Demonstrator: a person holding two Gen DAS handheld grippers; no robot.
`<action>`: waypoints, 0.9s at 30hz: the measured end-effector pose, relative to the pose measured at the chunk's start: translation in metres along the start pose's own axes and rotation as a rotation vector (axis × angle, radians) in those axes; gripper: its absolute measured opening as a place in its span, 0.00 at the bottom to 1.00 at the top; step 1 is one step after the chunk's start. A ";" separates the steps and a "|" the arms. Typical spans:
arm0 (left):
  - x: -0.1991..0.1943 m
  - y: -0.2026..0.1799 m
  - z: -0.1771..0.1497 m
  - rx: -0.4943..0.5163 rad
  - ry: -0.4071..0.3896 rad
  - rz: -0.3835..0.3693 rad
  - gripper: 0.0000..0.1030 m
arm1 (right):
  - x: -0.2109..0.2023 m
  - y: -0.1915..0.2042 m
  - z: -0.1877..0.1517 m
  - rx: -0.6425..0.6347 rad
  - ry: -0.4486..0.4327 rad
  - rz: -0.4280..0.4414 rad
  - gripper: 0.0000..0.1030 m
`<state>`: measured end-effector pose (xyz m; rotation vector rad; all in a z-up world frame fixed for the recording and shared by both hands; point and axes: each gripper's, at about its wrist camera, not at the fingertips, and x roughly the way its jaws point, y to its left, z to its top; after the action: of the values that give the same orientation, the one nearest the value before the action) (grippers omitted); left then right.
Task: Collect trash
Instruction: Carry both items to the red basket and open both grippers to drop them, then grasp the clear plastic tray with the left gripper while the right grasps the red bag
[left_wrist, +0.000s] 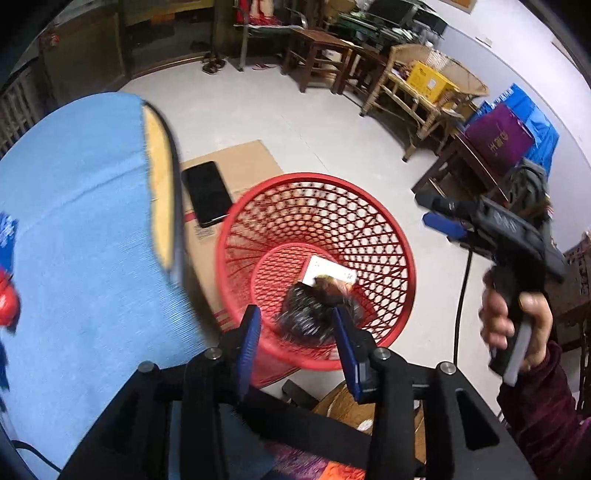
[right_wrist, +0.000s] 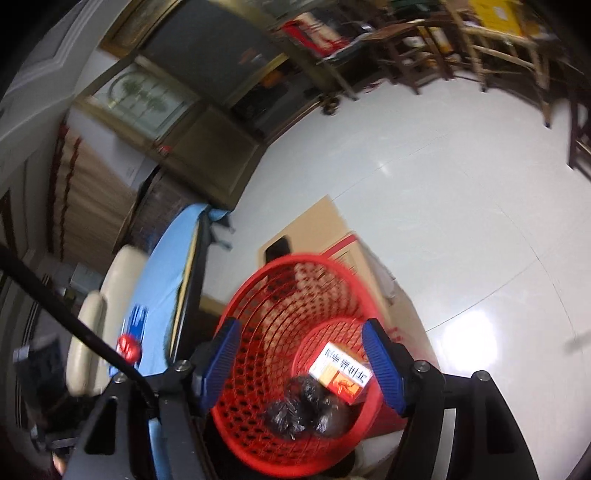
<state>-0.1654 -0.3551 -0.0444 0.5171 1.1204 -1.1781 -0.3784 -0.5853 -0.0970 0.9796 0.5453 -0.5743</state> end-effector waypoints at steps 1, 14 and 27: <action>-0.004 0.005 -0.003 -0.011 -0.006 0.001 0.41 | 0.003 -0.003 0.006 0.019 -0.023 -0.020 0.70; -0.082 0.110 -0.076 -0.257 -0.142 0.171 0.42 | 0.094 -0.021 0.032 0.165 0.119 -0.037 0.70; -0.152 0.210 -0.135 -0.510 -0.276 0.291 0.42 | 0.105 0.023 -0.039 0.028 0.248 -0.020 0.71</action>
<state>-0.0253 -0.1013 -0.0096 0.1102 1.0160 -0.6506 -0.2929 -0.5617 -0.1701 1.0800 0.7701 -0.4820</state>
